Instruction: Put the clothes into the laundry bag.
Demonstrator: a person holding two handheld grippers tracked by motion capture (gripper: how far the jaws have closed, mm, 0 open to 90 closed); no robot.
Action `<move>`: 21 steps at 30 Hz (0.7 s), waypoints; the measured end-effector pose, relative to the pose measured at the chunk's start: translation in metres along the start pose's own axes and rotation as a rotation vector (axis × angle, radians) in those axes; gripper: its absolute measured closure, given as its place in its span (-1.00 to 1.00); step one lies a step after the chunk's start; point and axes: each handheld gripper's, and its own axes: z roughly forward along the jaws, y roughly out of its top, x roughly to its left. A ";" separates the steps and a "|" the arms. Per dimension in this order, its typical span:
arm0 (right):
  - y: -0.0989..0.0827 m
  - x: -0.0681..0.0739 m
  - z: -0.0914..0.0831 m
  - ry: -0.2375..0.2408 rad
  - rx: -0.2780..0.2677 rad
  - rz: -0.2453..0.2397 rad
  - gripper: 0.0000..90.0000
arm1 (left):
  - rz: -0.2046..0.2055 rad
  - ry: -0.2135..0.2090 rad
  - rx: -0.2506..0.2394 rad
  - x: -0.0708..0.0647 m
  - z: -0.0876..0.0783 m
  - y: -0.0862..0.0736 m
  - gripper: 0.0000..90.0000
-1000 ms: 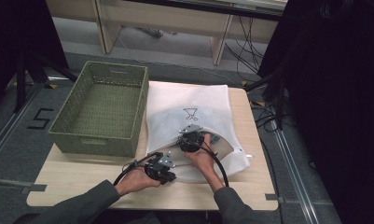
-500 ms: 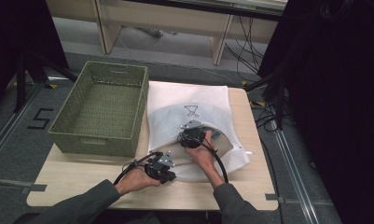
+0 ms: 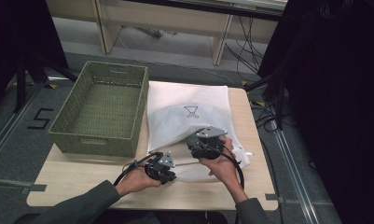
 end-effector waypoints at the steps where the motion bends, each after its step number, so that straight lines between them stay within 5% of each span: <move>1: 0.001 -0.002 -0.005 -0.013 0.000 0.019 0.10 | -0.003 0.000 -0.002 0.000 0.000 0.000 0.83; 4: 0.004 -0.012 -0.017 -0.084 -0.078 -0.006 0.11 | 0.003 0.000 0.006 0.000 0.000 0.001 0.82; 9: 0.006 -0.022 -0.031 -0.146 -0.125 0.012 0.11 | -0.003 0.003 0.007 -0.001 0.000 0.000 0.82; 12: 0.005 -0.033 -0.031 -0.220 -0.107 -0.012 0.04 | -0.001 -0.002 0.003 0.000 0.000 0.000 0.81; 15: 0.005 -0.043 -0.024 -0.211 -0.064 -0.007 0.02 | 0.003 0.001 0.009 0.000 0.000 0.001 0.80; 17: 0.003 -0.046 -0.015 -0.207 -0.032 -0.038 0.19 | 0.000 -0.003 0.010 0.000 0.000 0.001 0.80; 21: 0.002 -0.042 -0.010 -0.166 -0.008 -0.079 0.84 | 0.007 0.000 0.010 0.000 0.000 0.001 0.80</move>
